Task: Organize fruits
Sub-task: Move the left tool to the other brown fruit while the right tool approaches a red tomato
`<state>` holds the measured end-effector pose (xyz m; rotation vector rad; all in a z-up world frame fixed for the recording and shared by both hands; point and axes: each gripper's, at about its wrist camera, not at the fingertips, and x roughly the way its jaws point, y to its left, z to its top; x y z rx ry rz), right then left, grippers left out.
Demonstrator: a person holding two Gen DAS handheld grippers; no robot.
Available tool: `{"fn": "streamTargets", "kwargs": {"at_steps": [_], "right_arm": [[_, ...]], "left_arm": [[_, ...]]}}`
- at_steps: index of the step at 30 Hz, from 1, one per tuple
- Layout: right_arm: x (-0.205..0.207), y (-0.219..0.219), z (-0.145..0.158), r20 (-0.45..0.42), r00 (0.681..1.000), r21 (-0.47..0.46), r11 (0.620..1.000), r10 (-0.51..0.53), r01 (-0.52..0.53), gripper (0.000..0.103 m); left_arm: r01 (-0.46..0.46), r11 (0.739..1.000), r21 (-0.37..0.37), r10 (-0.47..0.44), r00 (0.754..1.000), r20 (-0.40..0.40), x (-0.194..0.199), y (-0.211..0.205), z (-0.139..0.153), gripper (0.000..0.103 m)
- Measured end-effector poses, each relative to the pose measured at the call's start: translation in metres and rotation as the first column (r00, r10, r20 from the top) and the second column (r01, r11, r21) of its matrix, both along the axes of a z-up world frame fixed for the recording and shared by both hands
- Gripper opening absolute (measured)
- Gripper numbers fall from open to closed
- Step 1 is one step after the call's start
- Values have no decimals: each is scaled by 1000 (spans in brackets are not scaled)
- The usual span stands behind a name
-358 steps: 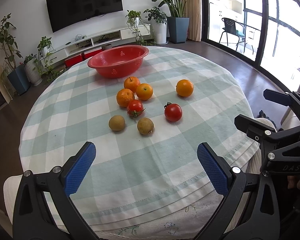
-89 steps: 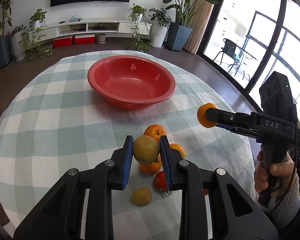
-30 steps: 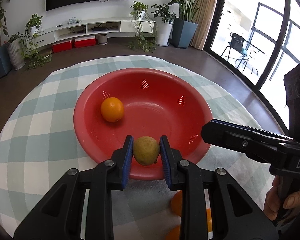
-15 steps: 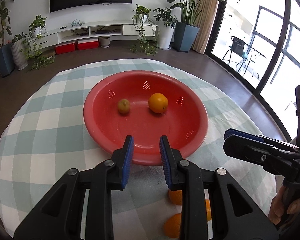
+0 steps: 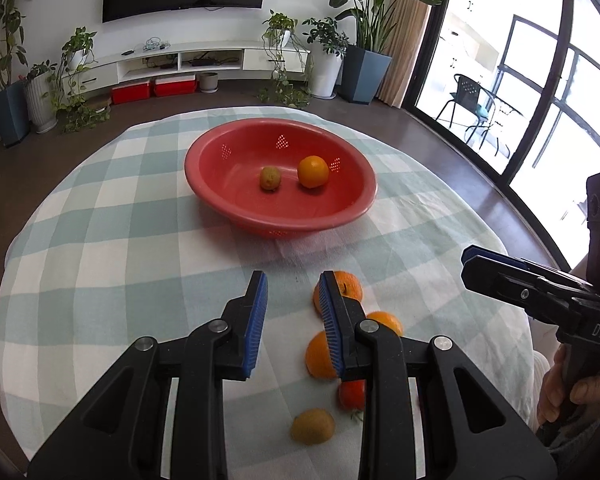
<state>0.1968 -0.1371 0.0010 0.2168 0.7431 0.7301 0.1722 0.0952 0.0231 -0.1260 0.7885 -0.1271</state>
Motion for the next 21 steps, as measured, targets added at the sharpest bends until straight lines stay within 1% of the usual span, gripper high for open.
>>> {"fn": "streamTargets", "kwargs": {"at_steps": [4,10,13,17,21], "right_arm": [[-19,-6,-6,4,1000,-21,1000,-9,9,49],[-46,-8,-20,13,1000,-76,997,-12,13,50],[-58,-8,-29,28,999,-120,992,-21,24,50],[-71,-7,-39,26,999,-157,987,-23,27,50],[-79,-6,-47,28,999,-186,982,-20,25,50]], "left_arm": [[0,1000,-3,0,1000,-7,-27,-3,-6,25],[-2,1000,-22,1,999,-37,-57,-5,-20,25],[-3,999,-32,2,999,-50,-67,-5,-25,25],[-4,999,-45,1,998,-60,-76,-6,-31,25],[2,999,-37,-4,998,-66,-81,-9,-35,25]]}}
